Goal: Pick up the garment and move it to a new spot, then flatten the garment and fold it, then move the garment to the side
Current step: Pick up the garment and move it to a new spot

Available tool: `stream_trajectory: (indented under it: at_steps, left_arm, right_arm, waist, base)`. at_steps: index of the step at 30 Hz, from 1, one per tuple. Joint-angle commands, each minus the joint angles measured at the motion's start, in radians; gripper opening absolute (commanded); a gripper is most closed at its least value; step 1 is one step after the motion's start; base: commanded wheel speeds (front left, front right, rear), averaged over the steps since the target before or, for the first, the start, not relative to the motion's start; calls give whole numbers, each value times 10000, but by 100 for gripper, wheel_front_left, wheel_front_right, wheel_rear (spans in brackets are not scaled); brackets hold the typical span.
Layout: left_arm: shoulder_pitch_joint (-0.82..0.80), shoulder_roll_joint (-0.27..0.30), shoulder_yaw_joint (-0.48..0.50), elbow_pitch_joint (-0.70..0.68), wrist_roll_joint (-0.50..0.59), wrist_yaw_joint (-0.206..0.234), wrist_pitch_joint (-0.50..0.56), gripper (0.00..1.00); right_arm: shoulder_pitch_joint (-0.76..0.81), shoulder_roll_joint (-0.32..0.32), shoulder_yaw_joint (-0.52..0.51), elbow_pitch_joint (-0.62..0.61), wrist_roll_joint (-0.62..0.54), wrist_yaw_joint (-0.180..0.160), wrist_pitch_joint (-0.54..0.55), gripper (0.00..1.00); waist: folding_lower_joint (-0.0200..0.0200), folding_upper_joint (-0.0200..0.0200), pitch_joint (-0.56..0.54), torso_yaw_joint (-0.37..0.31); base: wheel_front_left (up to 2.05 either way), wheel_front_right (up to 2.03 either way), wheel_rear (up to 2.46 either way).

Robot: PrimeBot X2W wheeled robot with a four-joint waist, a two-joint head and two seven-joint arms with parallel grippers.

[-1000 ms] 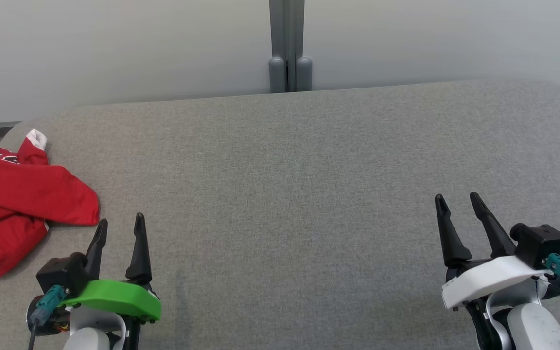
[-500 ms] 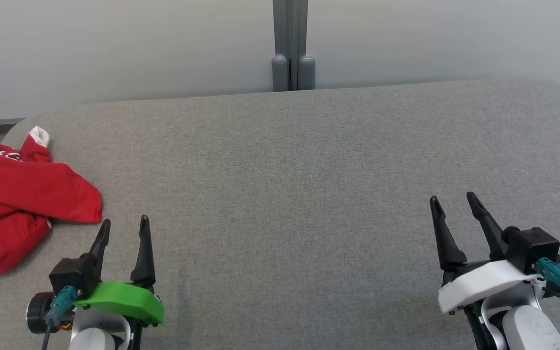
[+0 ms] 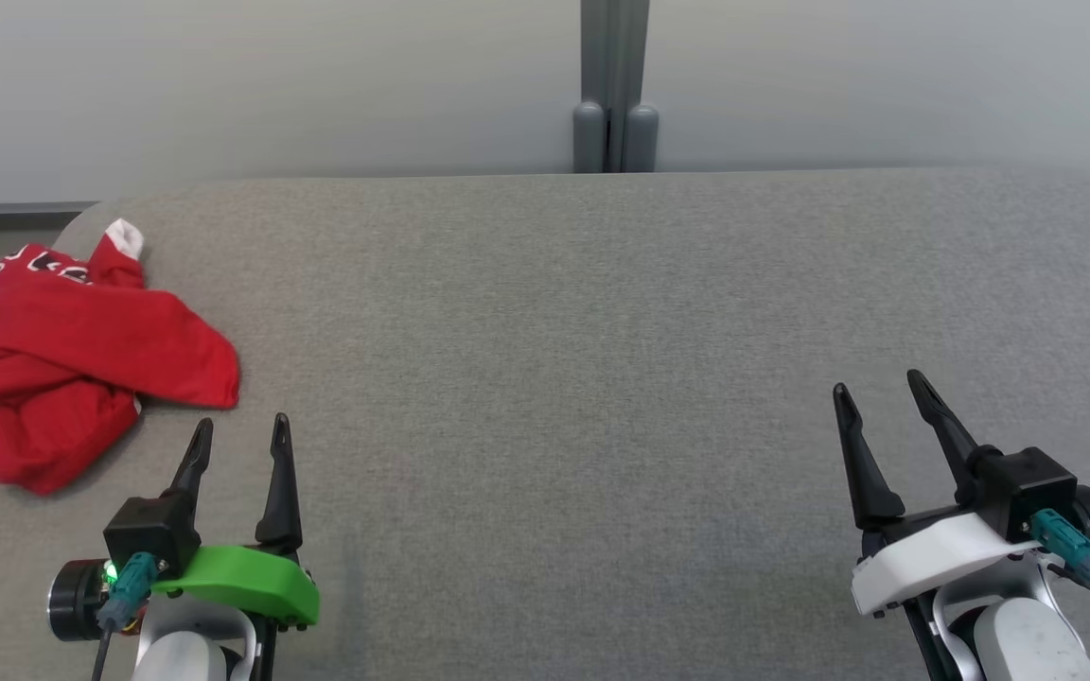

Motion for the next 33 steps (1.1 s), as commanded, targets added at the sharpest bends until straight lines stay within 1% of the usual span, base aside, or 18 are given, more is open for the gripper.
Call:
stream_trajectory:
  at_steps: [1, 12, 18, 22, 27, 31, 33]
  left_arm:
    - [-194, -13, 33, 9, 159, 54, -100, 100]
    - [-49, -69, 455, -119, -165, 181, -68, 100]
    - [94, -93, 679, -255, -213, 209, -68, 100]
    - [100, -109, 778, -318, -223, 168, -68, 100]
    - [-37, -134, 875, -412, -249, 177, -68, 100]
    - [-537, -154, 875, -423, -315, 224, -68, 100]
    - [-956, -161, 865, -283, -420, 175, -68, 100]
  right_arm:
    - [44, -50, 30, -96, -220, 1, -54, 100]
    - [-142, 6, 213, -279, 6, -1, 27, 100]
    - [-205, 27, 301, -285, 5, -1, 16, 100]
    - [-242, 20, 311, -292, -21, -1, 5, 100]
    - [-449, -74, 355, -412, -1, -1, 68, 100]
    - [-766, -248, 406, -660, -35, -1, 220, 100]
    - [-1025, -366, 429, -877, -50, -1, 350, 100]
  waist:
    - [0, 0, 57, 457]
    - [0, 0, 173, 2226]
    - [0, 0, 262, 2944]
    - [0, 0, 370, 3202]
    - [0, 0, 694, 3268]
    - [0, 0, 1331, 3142]
    - [0, 0, 1847, 3047]
  base:
    - [0, 0, 0]
    - [0, 0, 0]
    - [0, 0, 0]
    - [0, 0, 0]
    - [0, 0, 0]
    - [0, 0, 0]
    - [0, 0, 0]
